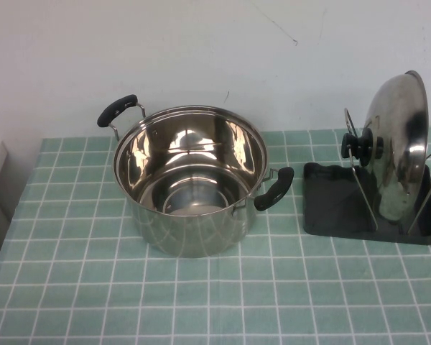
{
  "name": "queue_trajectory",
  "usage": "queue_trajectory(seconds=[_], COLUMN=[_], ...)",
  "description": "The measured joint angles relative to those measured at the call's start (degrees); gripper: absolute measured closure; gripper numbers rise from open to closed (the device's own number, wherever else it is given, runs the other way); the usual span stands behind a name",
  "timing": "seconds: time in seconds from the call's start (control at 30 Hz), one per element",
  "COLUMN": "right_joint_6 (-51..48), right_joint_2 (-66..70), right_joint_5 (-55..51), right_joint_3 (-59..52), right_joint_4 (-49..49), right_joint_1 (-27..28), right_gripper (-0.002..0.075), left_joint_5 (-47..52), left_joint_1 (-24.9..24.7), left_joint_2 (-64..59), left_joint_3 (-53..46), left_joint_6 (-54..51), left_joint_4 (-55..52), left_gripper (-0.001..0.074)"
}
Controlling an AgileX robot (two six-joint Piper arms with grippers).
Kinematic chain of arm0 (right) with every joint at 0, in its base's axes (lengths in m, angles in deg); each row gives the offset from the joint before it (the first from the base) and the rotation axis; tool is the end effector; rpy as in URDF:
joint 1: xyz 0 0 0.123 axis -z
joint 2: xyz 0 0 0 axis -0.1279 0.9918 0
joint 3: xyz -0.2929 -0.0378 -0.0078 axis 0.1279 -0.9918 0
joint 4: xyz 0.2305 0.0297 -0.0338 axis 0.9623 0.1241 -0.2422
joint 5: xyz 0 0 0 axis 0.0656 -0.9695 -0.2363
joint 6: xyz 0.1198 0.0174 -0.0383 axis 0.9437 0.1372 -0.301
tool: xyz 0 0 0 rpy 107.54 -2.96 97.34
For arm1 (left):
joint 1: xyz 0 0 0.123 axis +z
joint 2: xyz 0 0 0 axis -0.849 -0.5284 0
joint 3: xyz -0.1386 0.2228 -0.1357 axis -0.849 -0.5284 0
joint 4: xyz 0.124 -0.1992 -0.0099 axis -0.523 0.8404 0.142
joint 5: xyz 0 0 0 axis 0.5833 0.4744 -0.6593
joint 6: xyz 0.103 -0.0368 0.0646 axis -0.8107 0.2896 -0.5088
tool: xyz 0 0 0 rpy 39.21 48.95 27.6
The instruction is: Put pot lid on rack
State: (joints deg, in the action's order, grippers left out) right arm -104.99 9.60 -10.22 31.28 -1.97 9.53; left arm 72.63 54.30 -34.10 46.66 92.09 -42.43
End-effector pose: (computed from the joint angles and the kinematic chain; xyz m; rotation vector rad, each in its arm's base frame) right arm 0.0623 0.0039 0.2060 -0.2169 1.6622 -0.1770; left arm 0.0606 -0.0034 0.1667 -0.1439 1.8272 -0.1984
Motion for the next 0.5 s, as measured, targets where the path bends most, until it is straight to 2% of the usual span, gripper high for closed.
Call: queue_trajectory(seconds=[0.17,0.27,0.5], right_joint_6=[9.4,11.4,13.6], right_joint_2=[-1.2,-1.3,-1.3], right_joint_5=[-1.0,-5.8,-6.7], right_joint_3=[-4.6,-4.7,-4.7], right_joint_4=[-7.1,-8.3,-8.7], right_joint_1=[3.8,3.9,3.1], right_gripper=[0.0726,0.0726,0.0726], left_joint_5=[0.0,0.0,0.0], left_joint_1=[0.0,0.0,0.0], left_joint_2=[0.0,0.0,0.0], left_joint_3=[0.0,0.0,0.1], left_joint_6=[0.0,0.0,0.0], left_joint_4=[0.0,0.0,0.0], left_gripper=[0.0738,0.0738,0.0738])
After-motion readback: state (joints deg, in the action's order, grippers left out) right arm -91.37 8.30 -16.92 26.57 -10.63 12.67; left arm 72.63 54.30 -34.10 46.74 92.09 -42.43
